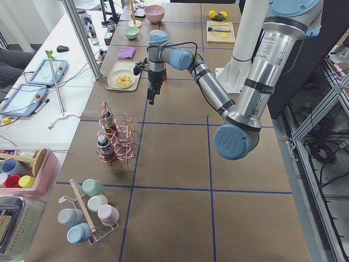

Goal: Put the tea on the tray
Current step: 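Set the tea bottle down in front of the tray and release it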

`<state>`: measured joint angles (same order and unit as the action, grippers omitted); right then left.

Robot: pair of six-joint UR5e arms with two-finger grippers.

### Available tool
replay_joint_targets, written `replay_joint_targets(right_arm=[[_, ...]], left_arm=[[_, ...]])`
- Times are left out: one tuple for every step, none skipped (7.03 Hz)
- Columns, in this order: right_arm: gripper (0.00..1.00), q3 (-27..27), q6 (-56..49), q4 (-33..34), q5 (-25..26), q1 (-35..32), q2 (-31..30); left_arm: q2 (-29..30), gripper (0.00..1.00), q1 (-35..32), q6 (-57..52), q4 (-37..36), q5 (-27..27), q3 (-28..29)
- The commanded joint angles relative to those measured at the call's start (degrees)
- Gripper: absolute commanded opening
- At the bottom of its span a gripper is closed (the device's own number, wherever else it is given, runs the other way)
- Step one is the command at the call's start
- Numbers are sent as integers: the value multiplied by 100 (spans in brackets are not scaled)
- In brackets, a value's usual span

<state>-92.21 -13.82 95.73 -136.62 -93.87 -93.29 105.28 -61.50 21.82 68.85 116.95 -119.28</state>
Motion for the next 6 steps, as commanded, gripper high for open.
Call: replay_joint_targets(right_arm=[[100, -16, 64, -351, -13, 17, 4], [100, 2, 72, -701, -22, 174, 4], [100, 19, 107, -809, -14, 219, -14], [100, -33, 247, -854, -40, 298, -5], [100, -416, 788, -767, -231, 455, 134], [100, -786, 1524, -749, -407, 744, 240]], left_arm=[[-744, 100, -1201, -1745, 23, 904, 551], [-1041, 100, -1885, -2491, 84, 1161, 1234], [-1218, 100, -2336, -3160, 651, 1190, 1902], [-1472, 100, -2549, -3236, 1448, 1442, 2387], [-1736, 100, -2664, -3185, 1995, 1723, 2618], [-1739, 100, -2726, -3176, 1975, 1744, 2603]])
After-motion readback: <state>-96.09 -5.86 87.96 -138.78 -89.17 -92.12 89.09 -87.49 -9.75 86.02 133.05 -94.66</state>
